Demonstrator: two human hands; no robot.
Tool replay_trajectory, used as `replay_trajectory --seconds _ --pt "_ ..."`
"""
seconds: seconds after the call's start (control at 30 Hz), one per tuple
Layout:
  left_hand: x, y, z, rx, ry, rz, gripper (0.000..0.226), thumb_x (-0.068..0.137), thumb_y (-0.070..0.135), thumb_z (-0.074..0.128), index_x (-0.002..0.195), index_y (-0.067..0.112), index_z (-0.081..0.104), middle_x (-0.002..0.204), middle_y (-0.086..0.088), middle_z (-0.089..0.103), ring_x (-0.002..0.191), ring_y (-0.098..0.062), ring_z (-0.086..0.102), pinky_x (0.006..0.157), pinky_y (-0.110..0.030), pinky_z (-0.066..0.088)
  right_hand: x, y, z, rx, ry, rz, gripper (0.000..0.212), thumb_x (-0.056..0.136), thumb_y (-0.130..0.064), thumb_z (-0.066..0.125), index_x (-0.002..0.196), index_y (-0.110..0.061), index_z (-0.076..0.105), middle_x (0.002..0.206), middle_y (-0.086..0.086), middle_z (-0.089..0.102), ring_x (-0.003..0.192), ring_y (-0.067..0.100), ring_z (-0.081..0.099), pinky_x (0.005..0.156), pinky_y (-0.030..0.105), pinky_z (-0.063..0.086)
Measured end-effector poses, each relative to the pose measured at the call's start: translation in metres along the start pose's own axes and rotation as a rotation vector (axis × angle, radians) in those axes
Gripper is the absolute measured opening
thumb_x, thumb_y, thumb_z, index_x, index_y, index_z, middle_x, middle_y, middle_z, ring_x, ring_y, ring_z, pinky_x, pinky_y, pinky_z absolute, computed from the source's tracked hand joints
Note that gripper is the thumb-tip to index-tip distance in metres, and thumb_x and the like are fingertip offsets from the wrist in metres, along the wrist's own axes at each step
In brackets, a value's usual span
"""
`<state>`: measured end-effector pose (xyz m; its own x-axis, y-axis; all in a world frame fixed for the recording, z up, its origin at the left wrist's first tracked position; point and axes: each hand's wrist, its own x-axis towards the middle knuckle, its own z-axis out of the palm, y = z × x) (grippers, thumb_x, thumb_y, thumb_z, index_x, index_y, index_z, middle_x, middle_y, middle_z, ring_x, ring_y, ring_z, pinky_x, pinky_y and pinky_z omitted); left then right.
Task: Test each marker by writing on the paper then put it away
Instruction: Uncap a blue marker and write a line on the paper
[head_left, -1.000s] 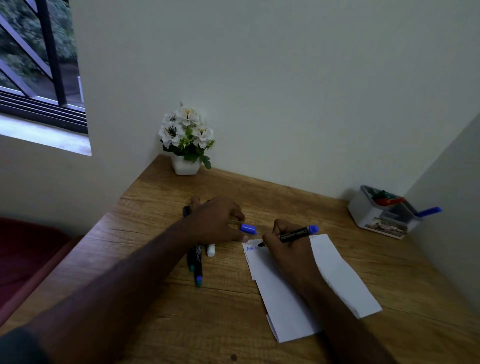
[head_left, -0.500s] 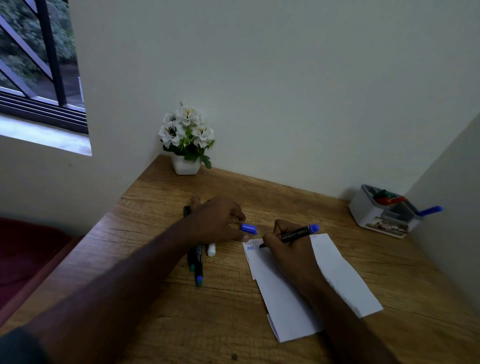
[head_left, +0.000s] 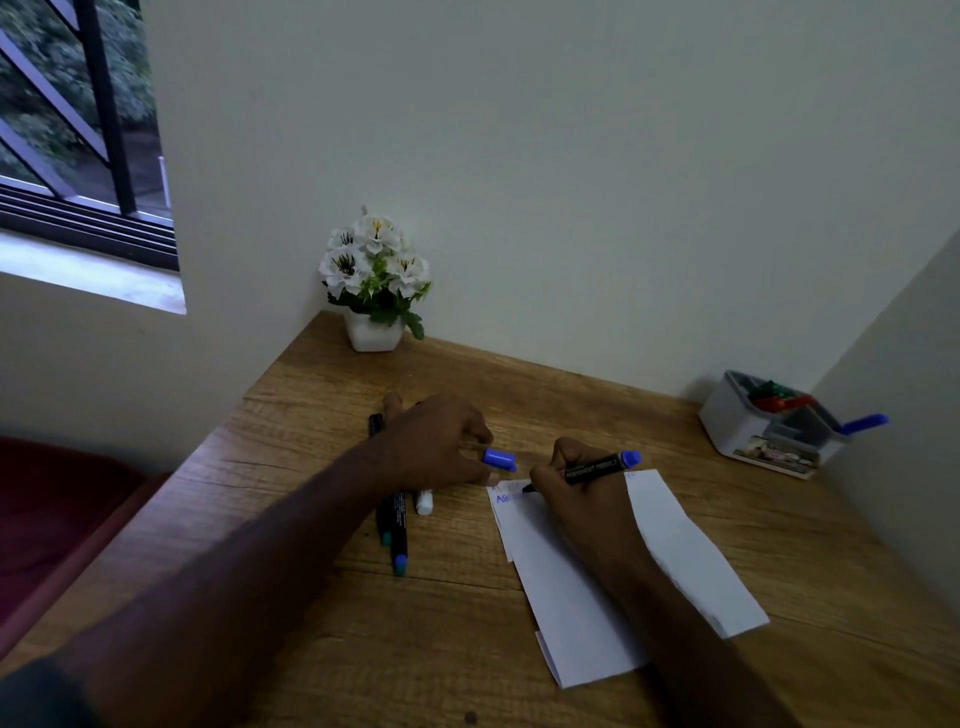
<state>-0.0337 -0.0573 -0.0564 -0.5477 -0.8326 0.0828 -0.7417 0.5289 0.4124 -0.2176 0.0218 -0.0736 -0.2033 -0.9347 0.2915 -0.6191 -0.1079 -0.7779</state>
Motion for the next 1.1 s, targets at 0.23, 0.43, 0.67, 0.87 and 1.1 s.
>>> replay_trajectory --seconds 0.23,0.43,0.67,0.87,1.1 --pt "0.002 -0.003 0.002 -0.004 0.011 0.007 0.053 0.077 0.06 0.067 0.122 0.032 0.062 0.142 0.015 0.047 0.137 -0.01 0.035 0.11 -0.066 0.007 0.0 0.002 0.0 0.057 -0.018 0.019 0.035 0.084 -0.005 0.064 0.058 -0.011 0.042 0.05 -0.003 0.043 0.05 0.003 0.041 0.05 0.014 0.035" --pt "0.004 -0.004 0.005 0.014 0.007 -0.001 0.055 0.076 0.063 0.066 0.122 0.034 0.061 0.144 0.015 0.045 0.138 -0.01 0.033 0.109 -0.068 0.005 0.001 0.003 0.002 0.027 -0.003 0.008 0.029 0.084 -0.005 0.065 0.061 -0.007 0.049 0.054 0.0 0.05 0.051 0.003 0.046 0.051 0.013 0.038" --pt "0.004 -0.003 0.003 0.028 -0.003 -0.01 0.054 0.077 0.063 0.065 0.124 0.035 0.06 0.145 0.016 0.043 0.138 -0.01 0.032 0.11 -0.066 0.006 -0.001 0.0 -0.001 0.022 -0.009 0.025 0.029 0.086 -0.008 0.064 0.062 -0.006 0.048 0.057 0.011 0.051 0.052 0.003 0.046 0.05 0.012 0.038" --pt "0.002 0.002 0.002 0.047 -0.006 -0.001 0.051 0.079 0.06 0.065 0.124 0.036 0.06 0.144 0.015 0.045 0.139 -0.01 0.032 0.11 -0.064 0.003 -0.002 -0.001 -0.006 0.059 0.034 0.025 0.025 0.087 -0.007 0.064 0.067 -0.007 0.049 0.06 0.003 0.052 0.055 0.002 0.05 0.054 0.013 0.041" --pt "0.0 0.01 0.005 -0.005 0.085 0.062 0.023 0.087 0.045 0.064 0.107 0.035 0.068 0.123 0.02 0.059 0.131 -0.007 0.038 0.11 -0.066 0.003 -0.001 0.003 -0.024 0.121 -0.007 -0.066 0.013 0.091 -0.028 0.07 0.083 -0.019 0.065 0.082 -0.009 0.068 0.079 0.006 0.064 0.068 0.014 0.05"
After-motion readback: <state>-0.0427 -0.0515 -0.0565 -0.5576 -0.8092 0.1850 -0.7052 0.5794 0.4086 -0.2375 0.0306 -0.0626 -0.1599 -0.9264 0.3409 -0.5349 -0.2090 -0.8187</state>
